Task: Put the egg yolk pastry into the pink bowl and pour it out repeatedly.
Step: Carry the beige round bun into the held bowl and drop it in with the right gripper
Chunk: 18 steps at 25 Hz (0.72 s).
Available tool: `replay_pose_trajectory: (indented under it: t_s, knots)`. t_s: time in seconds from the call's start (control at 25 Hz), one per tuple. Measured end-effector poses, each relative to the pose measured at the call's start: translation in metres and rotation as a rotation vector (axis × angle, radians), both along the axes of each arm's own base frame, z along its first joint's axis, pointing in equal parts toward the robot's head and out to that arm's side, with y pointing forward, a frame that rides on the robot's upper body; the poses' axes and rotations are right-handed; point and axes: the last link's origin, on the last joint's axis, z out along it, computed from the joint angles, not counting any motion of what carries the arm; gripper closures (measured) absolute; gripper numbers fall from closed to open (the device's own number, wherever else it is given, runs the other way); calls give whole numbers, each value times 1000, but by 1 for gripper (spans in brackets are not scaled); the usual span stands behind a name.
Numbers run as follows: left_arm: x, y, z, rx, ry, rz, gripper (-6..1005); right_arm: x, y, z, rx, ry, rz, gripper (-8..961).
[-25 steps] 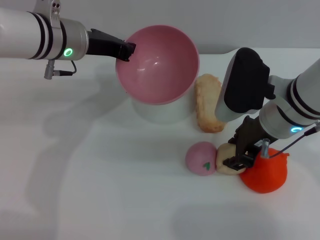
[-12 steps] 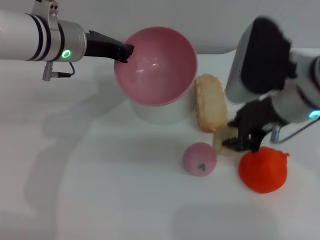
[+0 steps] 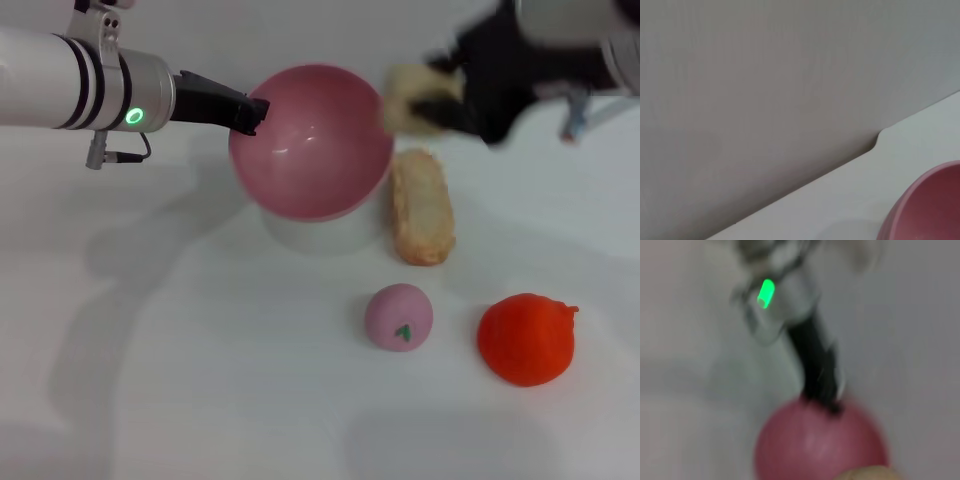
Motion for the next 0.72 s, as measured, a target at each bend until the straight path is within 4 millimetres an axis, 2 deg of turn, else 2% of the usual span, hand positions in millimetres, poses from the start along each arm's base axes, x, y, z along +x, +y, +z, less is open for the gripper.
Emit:
replay_pose_trajectory:
  t_s: [0.12,0.4,0.48,0.6,0.72]
  knots:
    - [1,-1,-1,-5,2,-5,955,-8,12,-1,37,90,41,634]
    - [5,-3,-4,-14,8,-20,955,1,41,-38,22,140,-6,680]
    - [6,-3,-5,-17,10,-23,955,3,43,-41,21,142,-10,696]
    - [8,-3,-7,-23,15,-31,955,5,46,-48,25,147,-3,572]
    - [9,-3,-7,-25,16,-34,956,4,46,-47,35,157,5,469]
